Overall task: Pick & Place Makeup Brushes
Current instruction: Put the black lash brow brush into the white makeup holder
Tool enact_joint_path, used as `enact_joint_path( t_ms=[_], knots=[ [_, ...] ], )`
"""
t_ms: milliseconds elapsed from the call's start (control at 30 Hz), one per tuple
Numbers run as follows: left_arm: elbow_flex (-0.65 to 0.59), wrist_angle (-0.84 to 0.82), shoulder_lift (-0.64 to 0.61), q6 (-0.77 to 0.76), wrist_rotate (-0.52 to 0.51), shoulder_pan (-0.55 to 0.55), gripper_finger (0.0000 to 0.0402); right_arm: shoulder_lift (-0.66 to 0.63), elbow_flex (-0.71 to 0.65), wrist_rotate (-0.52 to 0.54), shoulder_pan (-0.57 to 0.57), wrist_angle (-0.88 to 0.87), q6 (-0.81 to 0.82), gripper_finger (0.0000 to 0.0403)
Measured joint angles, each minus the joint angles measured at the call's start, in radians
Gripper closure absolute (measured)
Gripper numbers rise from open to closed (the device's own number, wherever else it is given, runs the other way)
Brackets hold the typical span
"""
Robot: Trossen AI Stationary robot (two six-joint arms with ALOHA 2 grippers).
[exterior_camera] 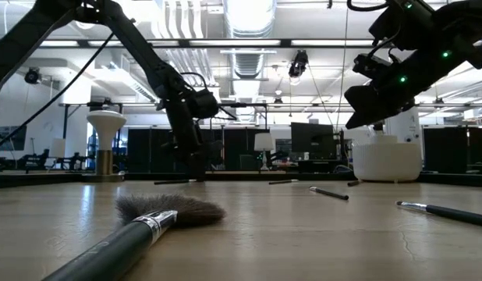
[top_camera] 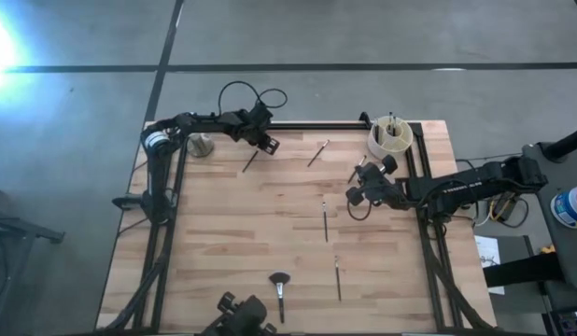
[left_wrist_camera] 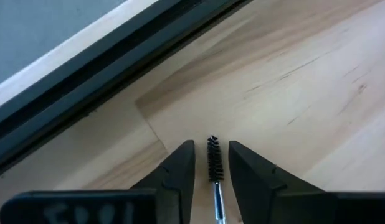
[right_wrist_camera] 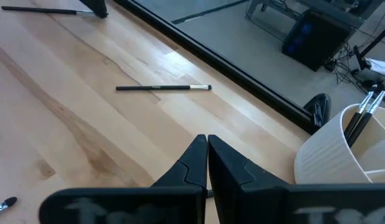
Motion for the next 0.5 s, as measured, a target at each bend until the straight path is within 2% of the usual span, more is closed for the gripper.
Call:
enact_joint_path(
  t_ms=[100, 267, 433, 500],
  knots=[
    [-0.006, -0.004, -0.003, 0.021, 0.001, 0.000, 0.0326, 0.000, 0.000, 0.000, 0.003, 0.003, -0.002, 0.0394],
    [-0.007, -0.015, -0.006, 0.032, -0.011, -0.006, 0.0391, 0.000, 0.000, 0.000, 0.003, 0.004, -0.004, 0.0394],
    [-0.019, -0.035, -0.076, 0.033, -0.047, -0.033, 0.0400, 0.000, 0.000, -0.004, 0.003, 0.004, -0.005, 0.0394],
    [-0.034, 0.023, -0.142, 0.027, -0.052, -0.058, 0.0401, 0.000, 0.000, -0.028, 0.003, 0.003, -0.004, 0.0394]
  ],
)
